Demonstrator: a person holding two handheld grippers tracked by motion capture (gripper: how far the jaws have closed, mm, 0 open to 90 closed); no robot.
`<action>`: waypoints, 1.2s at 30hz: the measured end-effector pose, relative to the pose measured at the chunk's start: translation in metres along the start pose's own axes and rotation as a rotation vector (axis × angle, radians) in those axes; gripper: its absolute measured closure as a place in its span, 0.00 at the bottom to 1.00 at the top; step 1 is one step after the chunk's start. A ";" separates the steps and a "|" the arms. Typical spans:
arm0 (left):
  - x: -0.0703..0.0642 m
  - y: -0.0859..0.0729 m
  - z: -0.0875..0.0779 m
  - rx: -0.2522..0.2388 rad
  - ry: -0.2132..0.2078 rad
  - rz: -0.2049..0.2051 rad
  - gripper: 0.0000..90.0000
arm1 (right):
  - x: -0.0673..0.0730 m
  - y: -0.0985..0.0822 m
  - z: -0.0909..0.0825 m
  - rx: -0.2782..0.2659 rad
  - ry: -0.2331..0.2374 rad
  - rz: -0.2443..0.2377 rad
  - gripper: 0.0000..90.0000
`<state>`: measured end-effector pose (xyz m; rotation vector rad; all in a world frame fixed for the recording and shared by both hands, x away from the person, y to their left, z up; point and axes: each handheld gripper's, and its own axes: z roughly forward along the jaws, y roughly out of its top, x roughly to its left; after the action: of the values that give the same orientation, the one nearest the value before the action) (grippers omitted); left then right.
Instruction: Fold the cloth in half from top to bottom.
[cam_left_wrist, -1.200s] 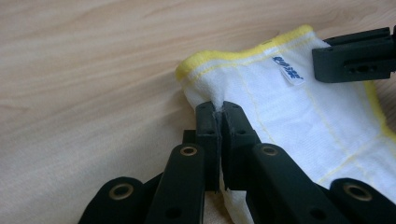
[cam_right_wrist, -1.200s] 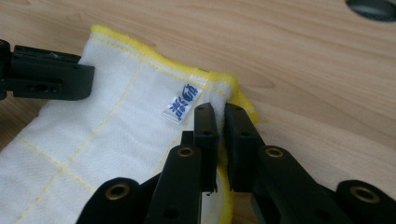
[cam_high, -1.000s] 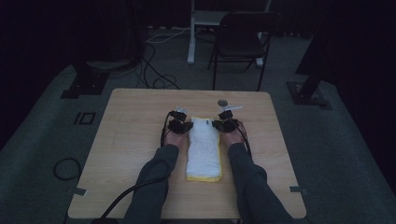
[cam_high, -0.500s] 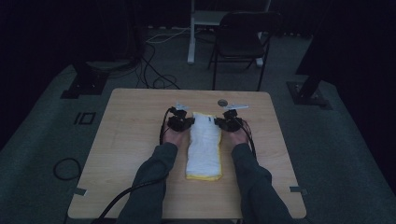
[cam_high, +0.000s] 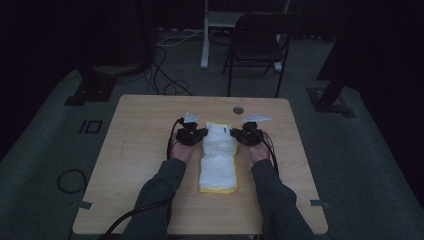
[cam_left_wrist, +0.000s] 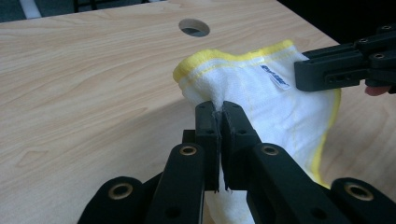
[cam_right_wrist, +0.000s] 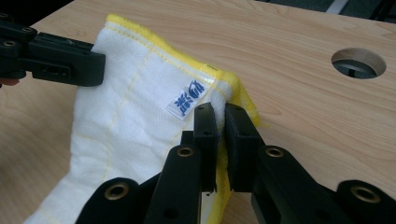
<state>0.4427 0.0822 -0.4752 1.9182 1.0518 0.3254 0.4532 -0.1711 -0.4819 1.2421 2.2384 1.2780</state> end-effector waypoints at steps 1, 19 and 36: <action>-0.001 -0.001 -0.002 -0.003 -0.005 -0.002 0.97 | 0.001 -0.001 -0.002 -0.002 0.001 -0.004 0.94; -0.015 -0.015 -0.027 -0.023 -0.041 0.015 0.97 | 0.021 -0.014 -0.023 -0.032 0.019 -0.042 0.94; -0.025 -0.035 -0.039 -0.022 -0.075 -0.004 0.96 | 0.034 -0.033 -0.035 -0.034 0.036 -0.058 0.94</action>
<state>0.3858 0.0943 -0.4773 1.8936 0.9982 0.2595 0.3940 -0.1720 -0.4831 1.1427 2.2504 1.3209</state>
